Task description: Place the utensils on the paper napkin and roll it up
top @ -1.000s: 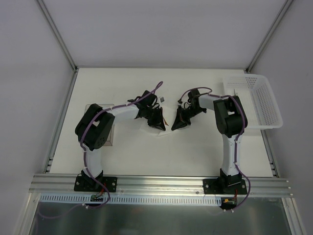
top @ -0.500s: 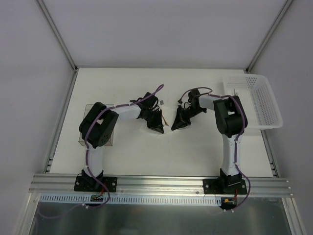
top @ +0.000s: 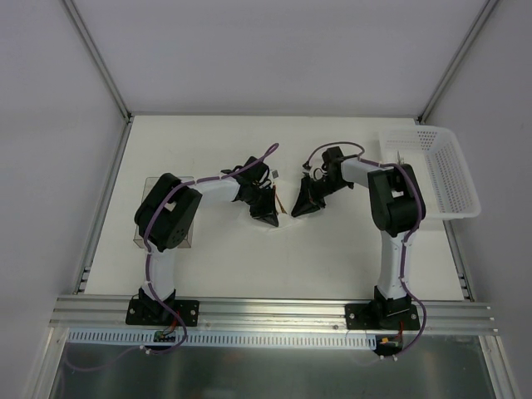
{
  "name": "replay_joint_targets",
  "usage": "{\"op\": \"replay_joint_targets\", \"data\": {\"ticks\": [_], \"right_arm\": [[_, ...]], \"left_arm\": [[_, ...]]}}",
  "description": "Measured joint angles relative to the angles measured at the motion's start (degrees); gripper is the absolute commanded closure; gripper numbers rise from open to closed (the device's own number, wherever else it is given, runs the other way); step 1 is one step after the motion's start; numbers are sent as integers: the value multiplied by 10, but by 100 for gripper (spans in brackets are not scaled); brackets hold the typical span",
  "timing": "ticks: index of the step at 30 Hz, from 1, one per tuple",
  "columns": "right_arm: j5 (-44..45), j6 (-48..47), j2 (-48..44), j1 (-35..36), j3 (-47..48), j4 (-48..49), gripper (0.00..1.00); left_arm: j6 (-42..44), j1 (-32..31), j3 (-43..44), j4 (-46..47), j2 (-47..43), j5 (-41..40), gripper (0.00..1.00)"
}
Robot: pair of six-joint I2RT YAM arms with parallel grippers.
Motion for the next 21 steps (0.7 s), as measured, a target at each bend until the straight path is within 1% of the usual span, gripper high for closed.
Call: {"op": "replay_joint_targets", "data": {"ticks": [10, 21], "right_arm": [[-38, 2, 0, 20, 0, 19, 86], [-37, 5, 6, 32, 0, 23, 87]], "left_arm": [[0, 1, 2, -3, 1, 0, 100], [0, 3, 5, -6, 4, 0, 100]]}}
